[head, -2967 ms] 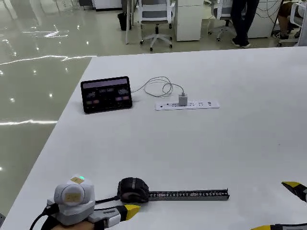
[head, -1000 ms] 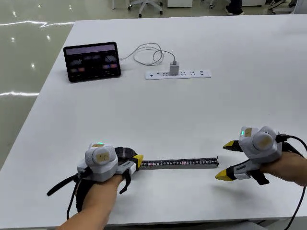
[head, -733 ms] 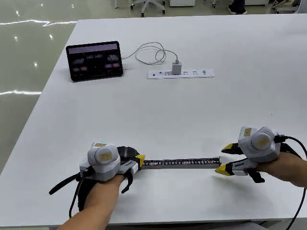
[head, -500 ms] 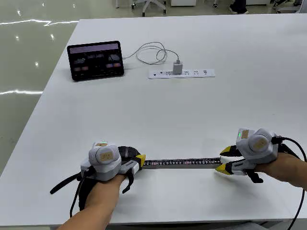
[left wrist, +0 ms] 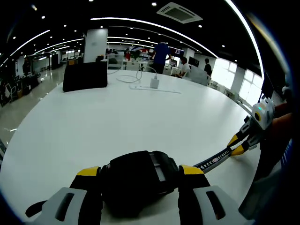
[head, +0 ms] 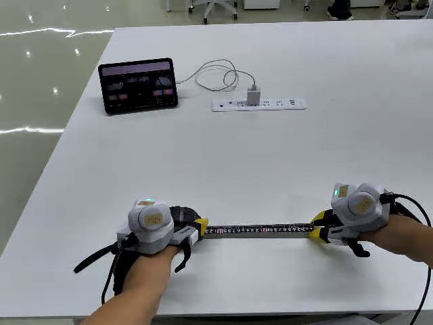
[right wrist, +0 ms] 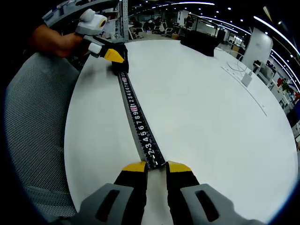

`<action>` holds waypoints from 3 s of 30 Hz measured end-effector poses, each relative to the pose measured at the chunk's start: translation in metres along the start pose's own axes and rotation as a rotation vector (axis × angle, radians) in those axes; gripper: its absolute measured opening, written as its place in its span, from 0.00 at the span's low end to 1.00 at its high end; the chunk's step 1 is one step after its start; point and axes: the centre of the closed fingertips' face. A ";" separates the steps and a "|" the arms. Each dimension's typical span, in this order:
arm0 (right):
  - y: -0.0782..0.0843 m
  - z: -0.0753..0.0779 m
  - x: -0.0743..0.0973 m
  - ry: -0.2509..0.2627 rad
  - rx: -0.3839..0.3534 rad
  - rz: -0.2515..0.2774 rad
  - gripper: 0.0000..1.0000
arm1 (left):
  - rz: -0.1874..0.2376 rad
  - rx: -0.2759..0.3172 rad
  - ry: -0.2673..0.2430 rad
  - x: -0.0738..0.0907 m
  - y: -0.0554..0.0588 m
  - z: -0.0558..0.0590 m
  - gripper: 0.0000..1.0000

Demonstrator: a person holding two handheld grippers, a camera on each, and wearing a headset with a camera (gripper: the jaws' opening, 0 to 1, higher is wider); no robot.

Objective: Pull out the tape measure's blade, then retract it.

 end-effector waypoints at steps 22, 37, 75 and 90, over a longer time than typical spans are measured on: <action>-0.001 -0.002 -0.004 -0.139 0.303 -0.202 0.11 | -0.005 -0.008 0.001 -0.002 0.000 0.000 0.61; -0.005 -0.006 -0.005 -0.157 0.312 -0.188 0.11 | -0.018 -0.012 -0.001 -0.001 0.000 -0.001 0.60; -0.019 -0.012 -0.011 -0.152 0.335 -0.197 0.11 | -0.024 -0.010 0.002 -0.001 0.000 0.000 0.60; -0.025 -0.017 -0.015 -0.169 0.370 -0.180 0.11 | -0.025 -0.009 0.002 -0.002 0.001 0.000 0.60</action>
Point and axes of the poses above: the centre of the closed fingertips' face, and the gripper's own axes: x roughly backward along the fingers, z roughly to its right, y roughly out of its underside, and after that the axes turned 9 degrees about -z, right-handed
